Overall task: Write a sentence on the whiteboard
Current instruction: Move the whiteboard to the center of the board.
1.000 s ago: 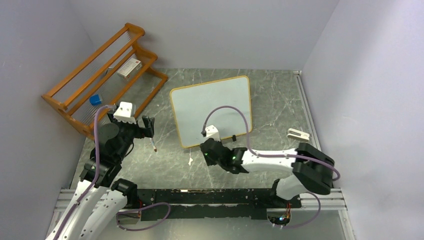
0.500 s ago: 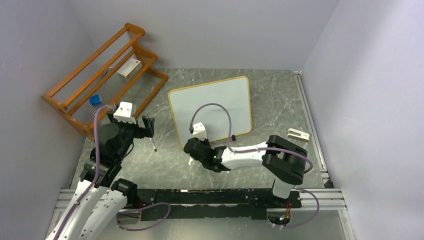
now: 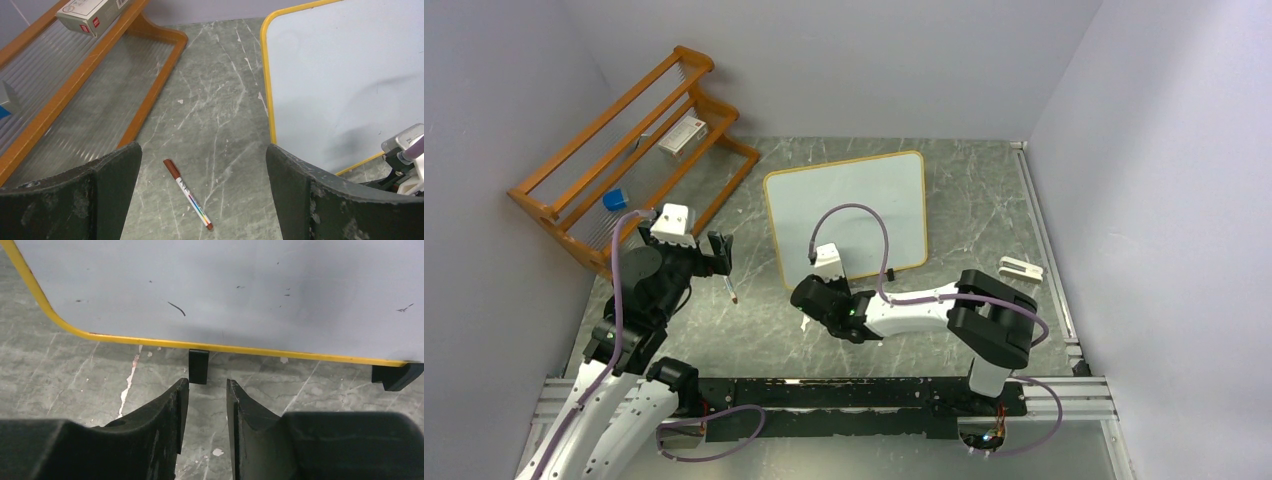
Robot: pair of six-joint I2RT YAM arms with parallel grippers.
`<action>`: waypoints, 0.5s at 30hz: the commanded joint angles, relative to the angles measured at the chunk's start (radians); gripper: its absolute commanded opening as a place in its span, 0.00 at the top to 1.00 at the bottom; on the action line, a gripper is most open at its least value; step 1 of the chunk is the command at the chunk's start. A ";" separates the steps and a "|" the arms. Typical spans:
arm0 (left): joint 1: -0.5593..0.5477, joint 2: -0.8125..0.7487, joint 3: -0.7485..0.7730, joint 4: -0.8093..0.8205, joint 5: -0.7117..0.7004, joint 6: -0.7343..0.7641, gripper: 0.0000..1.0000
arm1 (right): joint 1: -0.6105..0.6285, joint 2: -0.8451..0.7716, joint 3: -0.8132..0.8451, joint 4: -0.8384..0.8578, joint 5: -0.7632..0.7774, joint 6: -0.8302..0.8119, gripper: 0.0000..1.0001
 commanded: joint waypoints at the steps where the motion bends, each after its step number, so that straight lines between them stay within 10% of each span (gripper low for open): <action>1: 0.010 -0.008 0.018 0.014 0.000 -0.002 0.02 | -0.003 -0.013 0.036 -0.015 0.056 0.009 0.63; 11: 0.011 -0.006 0.019 0.012 -0.001 -0.001 0.02 | -0.021 0.089 0.074 0.047 0.070 -0.003 0.64; 15: 0.011 -0.006 0.019 0.013 -0.002 -0.001 0.02 | -0.021 0.109 0.089 0.057 0.085 -0.006 0.79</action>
